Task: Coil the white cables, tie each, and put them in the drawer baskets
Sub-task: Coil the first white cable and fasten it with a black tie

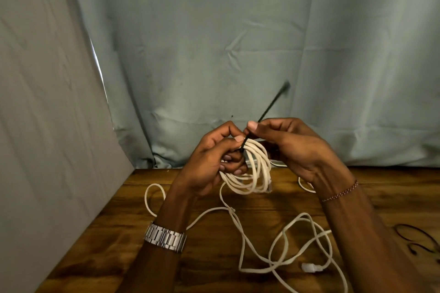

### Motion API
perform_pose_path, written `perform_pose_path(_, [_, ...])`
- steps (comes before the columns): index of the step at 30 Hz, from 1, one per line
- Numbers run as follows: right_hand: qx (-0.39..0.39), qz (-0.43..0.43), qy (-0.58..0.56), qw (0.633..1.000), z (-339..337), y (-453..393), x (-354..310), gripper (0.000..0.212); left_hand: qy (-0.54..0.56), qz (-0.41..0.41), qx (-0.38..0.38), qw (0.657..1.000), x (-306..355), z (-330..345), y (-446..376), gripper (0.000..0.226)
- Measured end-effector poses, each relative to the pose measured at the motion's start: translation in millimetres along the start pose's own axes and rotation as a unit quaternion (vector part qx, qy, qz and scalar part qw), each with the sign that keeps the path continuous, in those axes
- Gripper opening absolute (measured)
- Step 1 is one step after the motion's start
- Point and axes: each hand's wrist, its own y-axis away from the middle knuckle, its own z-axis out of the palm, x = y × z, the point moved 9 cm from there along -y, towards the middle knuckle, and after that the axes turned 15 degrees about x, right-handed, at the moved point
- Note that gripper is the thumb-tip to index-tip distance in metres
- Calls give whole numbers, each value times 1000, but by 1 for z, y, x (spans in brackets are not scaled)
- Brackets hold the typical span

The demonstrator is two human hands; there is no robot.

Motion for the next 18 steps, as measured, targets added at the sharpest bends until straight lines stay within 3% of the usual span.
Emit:
perform_pose_path(4, [74, -69, 80, 992, -10, -1, -8, 23, -19, -5, 14, 1000, -4, 0, -2, 13])
perform_pose_path(9, [179, -214, 243, 929, -16, 5, -27, 25, -51, -9, 43, 998, -5, 0, -2, 18])
perform_pose_path(15, [232, -277, 249, 898, -21, 0, -26, 25, -118, 14, 34, 992, -7, 6, -1, 12])
perform_pose_path(18, [217, -282, 202, 912, -22, -1, -26, 25, -166, 37, 24, 985, -7, 4, -1, 5])
